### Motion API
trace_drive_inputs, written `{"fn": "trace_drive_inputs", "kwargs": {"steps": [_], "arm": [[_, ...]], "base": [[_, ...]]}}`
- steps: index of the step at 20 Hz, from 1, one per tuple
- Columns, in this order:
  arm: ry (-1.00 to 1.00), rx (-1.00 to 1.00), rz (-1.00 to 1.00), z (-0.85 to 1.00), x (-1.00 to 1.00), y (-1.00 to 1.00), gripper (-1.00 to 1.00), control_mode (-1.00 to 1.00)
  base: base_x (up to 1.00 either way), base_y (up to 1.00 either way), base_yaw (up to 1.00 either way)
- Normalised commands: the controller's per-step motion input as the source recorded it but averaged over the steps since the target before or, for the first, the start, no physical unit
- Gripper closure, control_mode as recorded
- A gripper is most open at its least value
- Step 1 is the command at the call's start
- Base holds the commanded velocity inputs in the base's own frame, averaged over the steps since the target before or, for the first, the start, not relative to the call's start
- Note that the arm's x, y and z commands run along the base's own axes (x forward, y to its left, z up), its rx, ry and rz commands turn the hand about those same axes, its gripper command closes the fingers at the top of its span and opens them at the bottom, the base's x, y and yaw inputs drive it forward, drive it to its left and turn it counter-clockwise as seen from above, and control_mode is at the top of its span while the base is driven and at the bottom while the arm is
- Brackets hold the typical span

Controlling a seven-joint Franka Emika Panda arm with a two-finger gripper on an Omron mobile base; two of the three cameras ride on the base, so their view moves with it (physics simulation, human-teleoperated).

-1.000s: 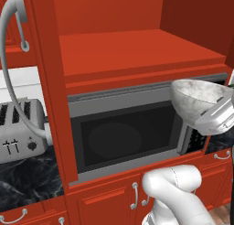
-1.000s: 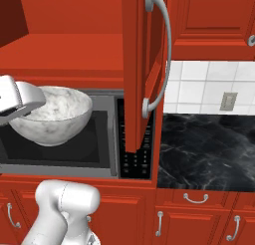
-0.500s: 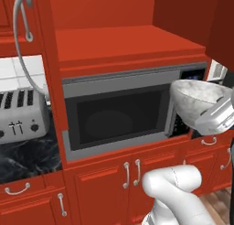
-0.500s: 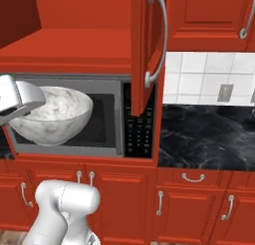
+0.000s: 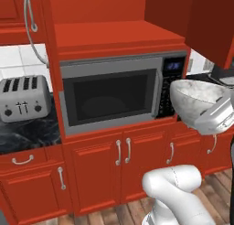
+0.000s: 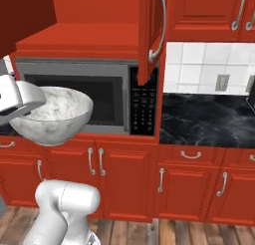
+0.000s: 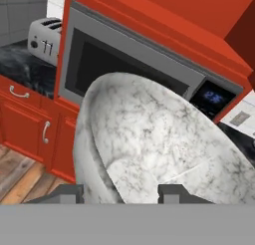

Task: Move the bowls from the cabinet to the plates on the dining table.

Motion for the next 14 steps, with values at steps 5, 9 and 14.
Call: {"fn": "trace_drive_inputs", "kwargs": {"steps": [5,9,14], "arm": [[0.0,0.0,0.0,0.0,0.0,0.0,1.0,1.0],[0.0,0.0,0.0,0.0,0.0,0.0,1.0,1.0],[0.0,0.0,0.0,0.0,0.0,0.0,1.0,1.0]], "base": [[-0.8,0.0,-0.04],[-0.05,-0.01,-0.39],[0.0,-0.01,-0.48]]}}
